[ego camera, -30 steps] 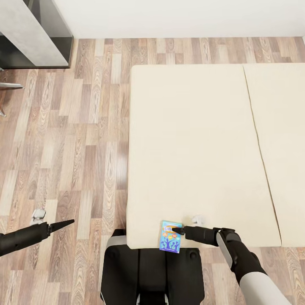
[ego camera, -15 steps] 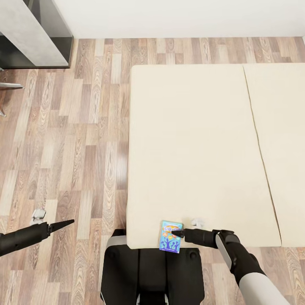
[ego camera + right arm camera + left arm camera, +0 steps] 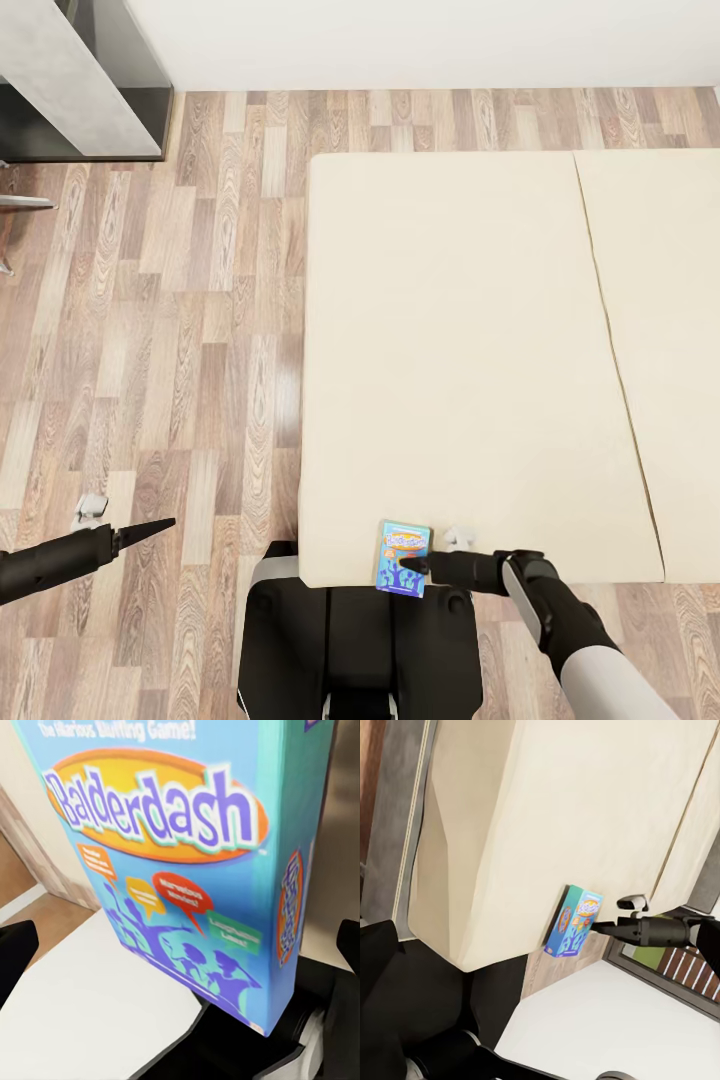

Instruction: Put all the toys in the child's room - the three board games (two on the bed and one on the table), the two jigsaw puzzles on the table, and the tennis ball on the table - inside the toy box on the table in the child's room.

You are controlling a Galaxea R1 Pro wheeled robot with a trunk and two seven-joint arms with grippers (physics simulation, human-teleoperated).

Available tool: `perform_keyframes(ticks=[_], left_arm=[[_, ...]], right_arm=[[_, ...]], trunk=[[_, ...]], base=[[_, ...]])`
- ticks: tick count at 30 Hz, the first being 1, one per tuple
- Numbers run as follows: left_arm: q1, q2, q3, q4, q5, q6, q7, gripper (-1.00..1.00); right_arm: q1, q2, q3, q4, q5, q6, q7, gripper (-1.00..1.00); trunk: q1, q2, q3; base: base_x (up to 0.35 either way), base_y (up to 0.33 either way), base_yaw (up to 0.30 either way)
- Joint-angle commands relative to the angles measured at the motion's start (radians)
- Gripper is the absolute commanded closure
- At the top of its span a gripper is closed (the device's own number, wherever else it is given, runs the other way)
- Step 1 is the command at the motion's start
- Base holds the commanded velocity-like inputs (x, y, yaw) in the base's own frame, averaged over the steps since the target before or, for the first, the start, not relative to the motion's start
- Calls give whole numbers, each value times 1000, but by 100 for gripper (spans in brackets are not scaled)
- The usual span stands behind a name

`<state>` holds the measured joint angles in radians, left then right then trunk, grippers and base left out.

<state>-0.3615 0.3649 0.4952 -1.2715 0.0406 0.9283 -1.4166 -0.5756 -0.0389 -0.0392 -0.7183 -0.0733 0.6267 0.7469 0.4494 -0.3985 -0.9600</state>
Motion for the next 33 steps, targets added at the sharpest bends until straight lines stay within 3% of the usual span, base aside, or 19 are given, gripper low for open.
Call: perform_keyframes(ticks=[1, 33], left_arm=[[0, 0, 0, 0, 1, 10, -3, -100], [0, 1, 0, 1, 2, 6, -5, -100]], right_arm=[[0, 0, -1, 0, -7, 8, -1, -100], [-4, 14, -7, -1, -13, 2, -13, -100]], trunk=[[1, -1, -1], [1, -2, -1]], base=[[0, 0, 0], [0, 0, 0]])
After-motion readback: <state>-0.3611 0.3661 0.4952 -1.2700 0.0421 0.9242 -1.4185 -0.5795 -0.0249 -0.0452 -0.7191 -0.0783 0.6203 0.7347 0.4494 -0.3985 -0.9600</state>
